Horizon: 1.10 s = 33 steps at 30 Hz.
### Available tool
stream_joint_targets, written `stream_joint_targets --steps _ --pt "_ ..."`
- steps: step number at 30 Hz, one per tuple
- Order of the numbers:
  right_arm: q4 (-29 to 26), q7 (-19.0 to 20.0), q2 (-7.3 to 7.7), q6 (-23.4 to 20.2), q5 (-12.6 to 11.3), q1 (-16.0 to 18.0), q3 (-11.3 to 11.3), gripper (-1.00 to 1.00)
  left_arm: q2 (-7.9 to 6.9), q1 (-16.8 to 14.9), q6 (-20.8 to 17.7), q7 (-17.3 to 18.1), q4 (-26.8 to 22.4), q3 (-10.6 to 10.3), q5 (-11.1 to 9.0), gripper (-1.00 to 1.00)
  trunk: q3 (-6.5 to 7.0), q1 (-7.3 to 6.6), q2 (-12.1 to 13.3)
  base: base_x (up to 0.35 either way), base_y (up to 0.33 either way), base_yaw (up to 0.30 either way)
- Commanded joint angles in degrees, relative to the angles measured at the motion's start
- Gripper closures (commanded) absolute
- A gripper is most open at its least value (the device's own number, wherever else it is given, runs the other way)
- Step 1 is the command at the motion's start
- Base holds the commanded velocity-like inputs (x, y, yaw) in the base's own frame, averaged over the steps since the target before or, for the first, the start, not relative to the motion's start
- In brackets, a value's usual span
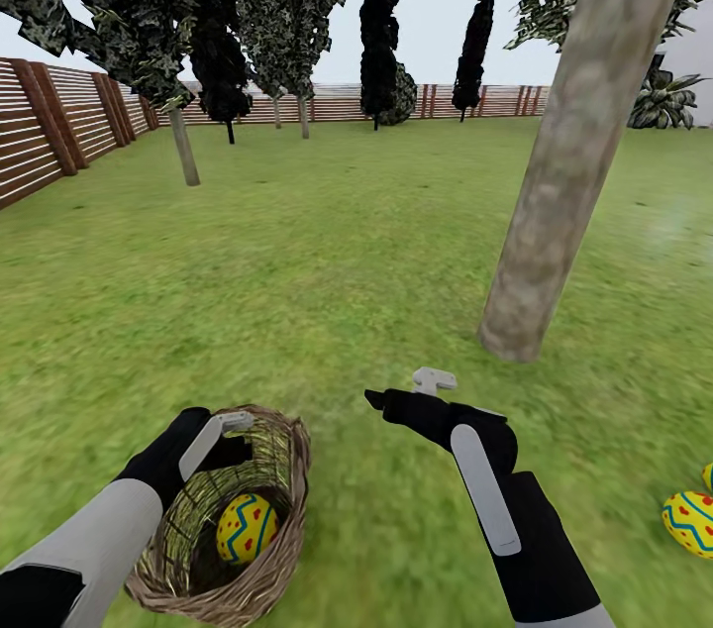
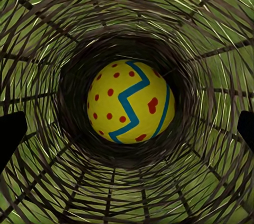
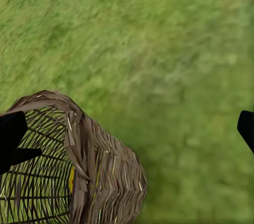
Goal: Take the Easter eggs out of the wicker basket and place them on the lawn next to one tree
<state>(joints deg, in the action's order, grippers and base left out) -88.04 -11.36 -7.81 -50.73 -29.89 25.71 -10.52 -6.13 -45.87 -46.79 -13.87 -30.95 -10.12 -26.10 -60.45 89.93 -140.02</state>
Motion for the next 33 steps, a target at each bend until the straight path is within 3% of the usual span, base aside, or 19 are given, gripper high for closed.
stream_joint_targets --steps 1,10,33 --pt "0.0 -0.6 -0.01 -0.2 -0.6 0.0 0.0 -1.0 -0.09 0.0 -0.1 -0.5 -0.1 -0.4 -0.6 -1.0 -0.05 -0.01 0.0 0.0 0.0 0.0" --pt "-0.1 -0.6 -0.01 -0.2 -0.6 0.0 0.0 -1.0 -0.11 -0.1 -0.1 -0.5 -0.1 -0.3 -0.6 -1.0 -1.49 1.74 -3.2 0.0 0.0 0.0" --pt "-0.1 -0.5 1.01 -0.2 -0.9 0.0 0.0 -1.0 -0.17 -0.1 2.8 -0.3 0.0 -0.5 -0.5 -1.0 -6.59 2.33 -3.5 0.0 0.0 0.0"
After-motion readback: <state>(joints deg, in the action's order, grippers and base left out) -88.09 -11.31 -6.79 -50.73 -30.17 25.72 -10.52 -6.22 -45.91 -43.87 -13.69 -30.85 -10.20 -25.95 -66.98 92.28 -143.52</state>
